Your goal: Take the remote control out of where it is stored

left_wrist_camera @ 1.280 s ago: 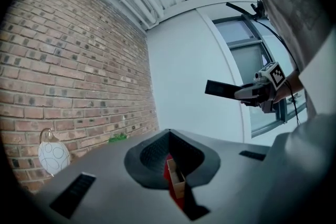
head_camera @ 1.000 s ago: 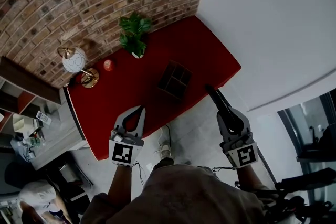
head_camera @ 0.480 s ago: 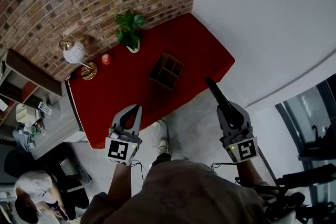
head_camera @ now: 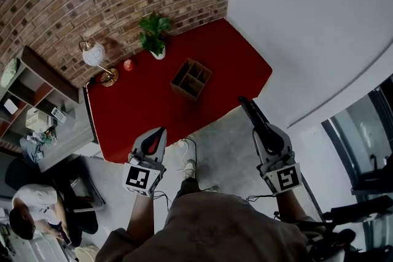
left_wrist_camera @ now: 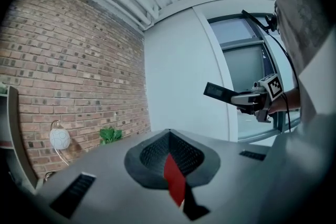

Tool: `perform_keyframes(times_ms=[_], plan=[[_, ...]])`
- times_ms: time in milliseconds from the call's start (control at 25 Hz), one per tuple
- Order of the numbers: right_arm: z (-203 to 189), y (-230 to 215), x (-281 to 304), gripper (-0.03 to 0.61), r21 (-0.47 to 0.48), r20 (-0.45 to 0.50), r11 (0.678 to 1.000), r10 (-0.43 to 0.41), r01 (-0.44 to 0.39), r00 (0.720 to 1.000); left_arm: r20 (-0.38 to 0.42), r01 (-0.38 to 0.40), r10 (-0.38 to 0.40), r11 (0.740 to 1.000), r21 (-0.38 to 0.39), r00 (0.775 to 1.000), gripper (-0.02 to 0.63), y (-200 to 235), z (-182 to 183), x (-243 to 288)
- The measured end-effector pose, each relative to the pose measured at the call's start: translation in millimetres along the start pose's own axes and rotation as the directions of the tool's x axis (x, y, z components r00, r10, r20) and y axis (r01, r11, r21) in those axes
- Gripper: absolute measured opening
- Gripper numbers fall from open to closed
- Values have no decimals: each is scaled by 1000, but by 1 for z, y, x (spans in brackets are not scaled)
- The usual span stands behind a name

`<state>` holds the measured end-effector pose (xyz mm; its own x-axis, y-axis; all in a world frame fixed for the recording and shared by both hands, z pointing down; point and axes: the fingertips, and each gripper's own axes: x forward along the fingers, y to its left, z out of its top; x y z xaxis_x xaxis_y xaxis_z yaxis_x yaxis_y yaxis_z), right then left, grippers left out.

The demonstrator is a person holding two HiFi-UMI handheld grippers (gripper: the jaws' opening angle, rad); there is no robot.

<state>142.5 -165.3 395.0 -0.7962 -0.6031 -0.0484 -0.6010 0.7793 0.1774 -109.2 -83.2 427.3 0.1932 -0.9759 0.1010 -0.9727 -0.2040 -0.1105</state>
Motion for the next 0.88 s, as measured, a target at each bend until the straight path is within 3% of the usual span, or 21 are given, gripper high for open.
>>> perform_keyframes(times_ms=[360, 880], plan=[[-7, -5, -57, 110, 9, -15, 1000, 16, -16, 1000, -24, -35, 35, 999, 18, 999, -2, -50, 2, -40], [-4, -1, -80, 110, 75, 3, 997, -24, 24, 1000, -21, -8, 9, 1000, 29, 1000, -2, -65, 13, -52]])
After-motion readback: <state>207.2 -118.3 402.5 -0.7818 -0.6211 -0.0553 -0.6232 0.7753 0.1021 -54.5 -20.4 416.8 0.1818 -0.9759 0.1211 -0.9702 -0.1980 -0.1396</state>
